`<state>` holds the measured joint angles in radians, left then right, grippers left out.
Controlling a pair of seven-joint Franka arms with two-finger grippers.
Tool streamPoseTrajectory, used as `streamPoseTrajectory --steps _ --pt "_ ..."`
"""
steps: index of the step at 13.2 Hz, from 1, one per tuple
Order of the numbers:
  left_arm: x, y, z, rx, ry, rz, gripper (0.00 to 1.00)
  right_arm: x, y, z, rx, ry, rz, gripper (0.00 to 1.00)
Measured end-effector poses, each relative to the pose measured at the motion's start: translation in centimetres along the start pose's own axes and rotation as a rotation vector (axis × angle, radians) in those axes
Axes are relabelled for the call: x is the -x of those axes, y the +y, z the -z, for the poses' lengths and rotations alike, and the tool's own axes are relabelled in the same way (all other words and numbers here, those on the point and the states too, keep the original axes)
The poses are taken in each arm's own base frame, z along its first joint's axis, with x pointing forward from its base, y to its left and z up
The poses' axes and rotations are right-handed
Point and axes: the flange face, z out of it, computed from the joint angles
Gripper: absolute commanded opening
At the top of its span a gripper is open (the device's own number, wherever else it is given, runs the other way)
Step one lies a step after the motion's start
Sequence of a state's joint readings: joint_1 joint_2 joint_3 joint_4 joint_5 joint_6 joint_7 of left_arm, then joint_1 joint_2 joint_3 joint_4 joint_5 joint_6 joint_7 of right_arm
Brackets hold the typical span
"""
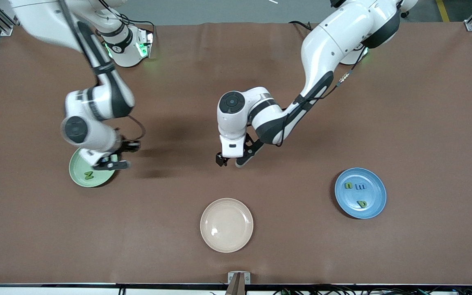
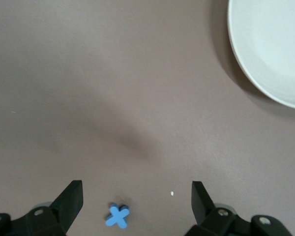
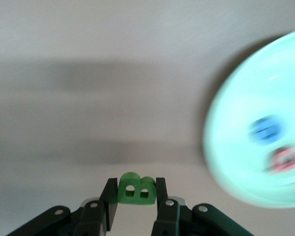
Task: Sort upper and lower case letters into plates
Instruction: 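Move the green B to the green plate with the right gripper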
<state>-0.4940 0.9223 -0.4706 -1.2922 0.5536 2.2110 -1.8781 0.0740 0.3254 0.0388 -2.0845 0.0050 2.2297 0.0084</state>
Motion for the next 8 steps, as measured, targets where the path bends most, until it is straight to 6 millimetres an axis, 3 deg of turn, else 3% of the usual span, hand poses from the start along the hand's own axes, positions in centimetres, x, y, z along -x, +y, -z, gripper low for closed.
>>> streamPoseTrajectory --steps 2,3,8 --pt "1.2 0.3 -1.5 0.007 0.019 -0.021 0.85 -0.2 6.0 0.7 -0.015 0.018 0.064 0.20" --pt "1.6 0.5 -2.0 0.019 0.019 -0.027 0.83 -0.1 8.0 0.9 -0.015 0.024 0.086 0.20" --pt "1.8 0.8 -2.9 0.030 0.007 -0.032 0.73 0.0 13.5 0.0 0.042 0.063 0.128 0.20"
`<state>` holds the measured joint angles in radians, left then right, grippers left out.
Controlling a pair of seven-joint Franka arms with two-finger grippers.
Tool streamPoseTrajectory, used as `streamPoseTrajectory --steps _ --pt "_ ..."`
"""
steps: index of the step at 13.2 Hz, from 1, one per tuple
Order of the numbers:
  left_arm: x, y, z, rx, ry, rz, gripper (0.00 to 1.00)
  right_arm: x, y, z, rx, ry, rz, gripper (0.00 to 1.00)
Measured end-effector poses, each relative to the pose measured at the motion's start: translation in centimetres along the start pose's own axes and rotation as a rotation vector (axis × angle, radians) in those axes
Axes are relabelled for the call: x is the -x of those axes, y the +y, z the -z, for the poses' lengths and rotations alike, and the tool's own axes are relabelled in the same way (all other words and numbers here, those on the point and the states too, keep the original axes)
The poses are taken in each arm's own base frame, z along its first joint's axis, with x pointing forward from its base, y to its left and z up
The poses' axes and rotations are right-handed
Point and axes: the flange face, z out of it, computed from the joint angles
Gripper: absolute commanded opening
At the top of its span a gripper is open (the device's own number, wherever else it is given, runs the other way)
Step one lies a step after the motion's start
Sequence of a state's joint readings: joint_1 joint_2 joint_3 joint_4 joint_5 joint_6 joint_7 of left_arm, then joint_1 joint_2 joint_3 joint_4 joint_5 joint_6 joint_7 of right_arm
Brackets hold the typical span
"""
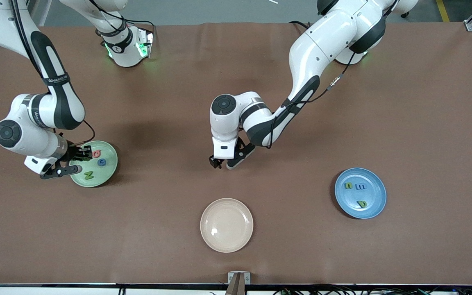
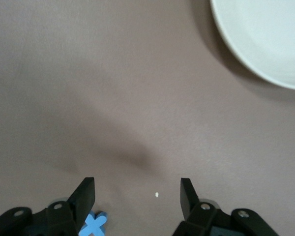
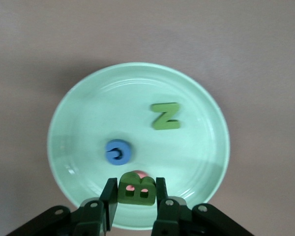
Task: Sort upper and lower case letters into plates
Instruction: 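Move the green B to the green plate with the right gripper, then move the blue x to the blue plate with the left gripper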
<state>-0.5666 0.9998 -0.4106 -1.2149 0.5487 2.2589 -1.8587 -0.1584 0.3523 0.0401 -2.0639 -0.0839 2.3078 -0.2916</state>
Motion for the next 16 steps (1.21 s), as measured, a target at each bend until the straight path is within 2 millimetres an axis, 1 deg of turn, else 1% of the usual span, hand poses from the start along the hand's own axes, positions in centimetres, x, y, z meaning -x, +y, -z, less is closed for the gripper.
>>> streamPoseTrajectory --steps 1,4,7,9,16 --pt "0.6 -0.2 -0.5 -0.011 -0.015 0.005 0.72 0.0 0.8 -0.5 0.002 0.014 0.007 0.20" --pt "2.0 -0.8 -1.3 -0.056 -0.048 0.018 0.71 -0.1 2.4 -2.3 0.005 0.037 0.012 0.20" --pt "2.9 -1.3 -1.8 -0.095 -0.051 0.013 0.71 -0.8 4.0 -3.3 0.002 0.039 0.026 0.20" --pt "3.1 -1.4 -2.0 -0.101 -0.057 0.016 0.71 -0.9 4.7 -4.0 -0.002 0.034 0.027 0.21" --pt "3.1 -1.7 -2.2 -0.126 -0.059 0.022 0.69 -1.0 4.1 -6.1 -0.021 0.006 0.038 0.23"
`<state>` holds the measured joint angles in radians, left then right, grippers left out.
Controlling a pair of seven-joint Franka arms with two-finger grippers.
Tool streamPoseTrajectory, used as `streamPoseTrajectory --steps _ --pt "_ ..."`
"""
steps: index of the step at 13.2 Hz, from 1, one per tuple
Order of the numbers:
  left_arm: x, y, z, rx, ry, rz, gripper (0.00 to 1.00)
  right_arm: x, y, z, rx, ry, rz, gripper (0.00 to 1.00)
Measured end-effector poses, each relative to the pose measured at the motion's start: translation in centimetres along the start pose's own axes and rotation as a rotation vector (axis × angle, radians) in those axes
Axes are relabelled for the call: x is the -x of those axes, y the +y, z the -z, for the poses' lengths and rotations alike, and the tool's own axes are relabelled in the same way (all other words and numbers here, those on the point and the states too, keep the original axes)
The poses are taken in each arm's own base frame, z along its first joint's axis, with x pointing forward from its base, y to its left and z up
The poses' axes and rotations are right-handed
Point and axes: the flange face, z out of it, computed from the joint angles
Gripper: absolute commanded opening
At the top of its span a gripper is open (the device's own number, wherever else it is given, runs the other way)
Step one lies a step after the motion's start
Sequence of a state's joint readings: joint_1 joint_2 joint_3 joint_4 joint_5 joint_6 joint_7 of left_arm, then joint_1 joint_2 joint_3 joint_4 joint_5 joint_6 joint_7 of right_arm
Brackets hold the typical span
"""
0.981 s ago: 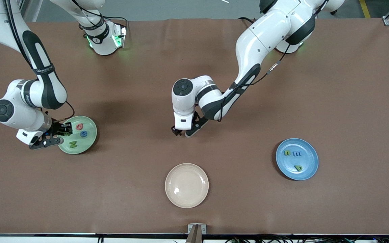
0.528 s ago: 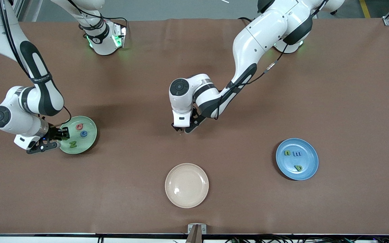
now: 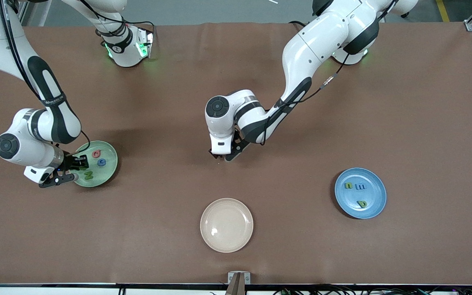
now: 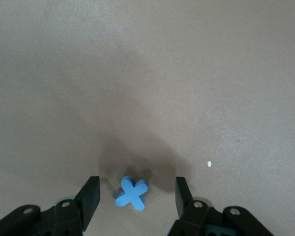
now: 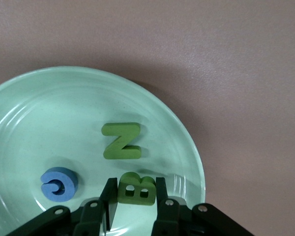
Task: Sort upper and lower case letters into plates
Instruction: 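Move the blue x to the blue plate with the left gripper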
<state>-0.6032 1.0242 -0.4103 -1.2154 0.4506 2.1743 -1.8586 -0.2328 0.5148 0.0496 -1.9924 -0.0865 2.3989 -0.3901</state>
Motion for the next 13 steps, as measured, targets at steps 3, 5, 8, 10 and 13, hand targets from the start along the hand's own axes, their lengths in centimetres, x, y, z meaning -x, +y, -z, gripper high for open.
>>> streamPoseTrajectory --steps 3,5,8,10,13 --pt "0.1 0.0 0.0 -0.004 -0.011 0.008 0.68 0.0 -0.1 -0.4 -0.004 -0.005 0.002 0.25" --pt "0.1 -0.1 -0.1 -0.006 -0.012 0.008 0.66 0.0 -0.3 -0.7 -0.007 -0.009 0.005 0.44" --pt "0.1 -0.2 -0.3 -0.010 -0.012 0.007 0.63 -0.1 -0.4 -0.7 -0.008 -0.009 0.007 0.99" --pt "0.2 -0.2 -0.5 -0.014 -0.013 0.005 0.51 -0.3 -0.3 -0.5 -0.005 -0.003 0.007 1.00" --pt "0.5 -0.2 -0.3 -0.010 -0.015 0.003 0.01 -1.1 -0.3 1.4 0.003 0.016 -0.022 1.00"
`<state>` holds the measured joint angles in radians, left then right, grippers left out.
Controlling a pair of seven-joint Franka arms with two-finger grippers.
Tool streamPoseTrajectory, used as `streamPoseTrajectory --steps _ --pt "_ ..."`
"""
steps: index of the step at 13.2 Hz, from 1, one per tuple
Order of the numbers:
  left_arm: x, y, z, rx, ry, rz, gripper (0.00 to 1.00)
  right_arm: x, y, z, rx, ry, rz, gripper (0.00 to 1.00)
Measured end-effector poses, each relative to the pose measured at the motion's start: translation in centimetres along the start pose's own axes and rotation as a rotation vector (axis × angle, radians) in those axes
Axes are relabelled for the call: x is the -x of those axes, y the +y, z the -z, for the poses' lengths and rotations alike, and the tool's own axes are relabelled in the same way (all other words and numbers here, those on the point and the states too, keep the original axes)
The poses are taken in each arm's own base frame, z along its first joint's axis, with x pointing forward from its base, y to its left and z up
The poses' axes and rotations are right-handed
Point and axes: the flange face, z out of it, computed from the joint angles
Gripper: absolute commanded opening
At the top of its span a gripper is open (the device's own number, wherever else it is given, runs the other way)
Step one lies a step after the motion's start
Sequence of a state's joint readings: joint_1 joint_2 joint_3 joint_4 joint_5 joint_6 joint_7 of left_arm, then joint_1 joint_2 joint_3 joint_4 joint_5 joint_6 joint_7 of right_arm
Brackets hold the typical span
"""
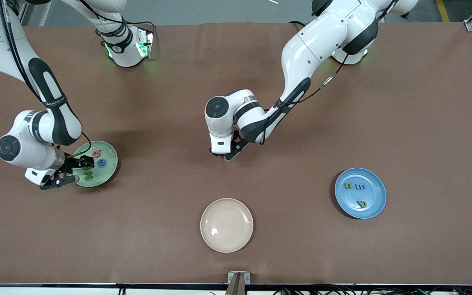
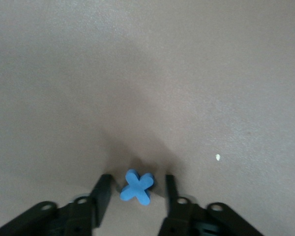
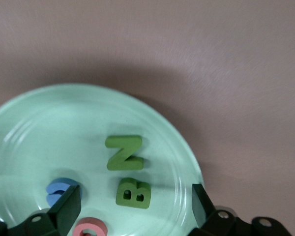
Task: Sort upper and lower case letters into plates
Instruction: 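Move the blue x to the blue plate with the left gripper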
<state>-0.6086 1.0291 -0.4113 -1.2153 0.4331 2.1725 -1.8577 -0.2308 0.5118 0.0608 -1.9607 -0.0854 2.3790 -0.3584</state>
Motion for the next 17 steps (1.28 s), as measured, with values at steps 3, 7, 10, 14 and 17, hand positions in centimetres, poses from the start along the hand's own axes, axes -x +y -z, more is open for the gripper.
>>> streamPoseTrajectory --steps 3,7,10,14,17 --pt "-0.1 0.1 0.1 -0.001 -0.011 -0.018 0.00 -0.1 -2.0 6.3 0.002 -0.042 -0.079 1.00" --pt "-2.8 0.1 1.8 -0.057 0.024 0.000 0.00 1.9 -5.1 18.2 0.034 -0.021 -0.109 1.00" --pt "-13.0 0.0 8.3 -0.072 0.060 0.020 0.00 3.7 -5.3 25.4 0.019 -0.037 -0.134 1.00" --pt "-24.2 -3.2 10.2 -0.167 0.065 0.016 0.00 5.1 -4.9 36.1 0.020 -0.035 -0.157 1.00" --pt "-33.1 -8.2 8.6 -0.242 0.037 0.030 0.00 5.8 -5.3 39.7 0.008 -0.004 -0.185 1.00"
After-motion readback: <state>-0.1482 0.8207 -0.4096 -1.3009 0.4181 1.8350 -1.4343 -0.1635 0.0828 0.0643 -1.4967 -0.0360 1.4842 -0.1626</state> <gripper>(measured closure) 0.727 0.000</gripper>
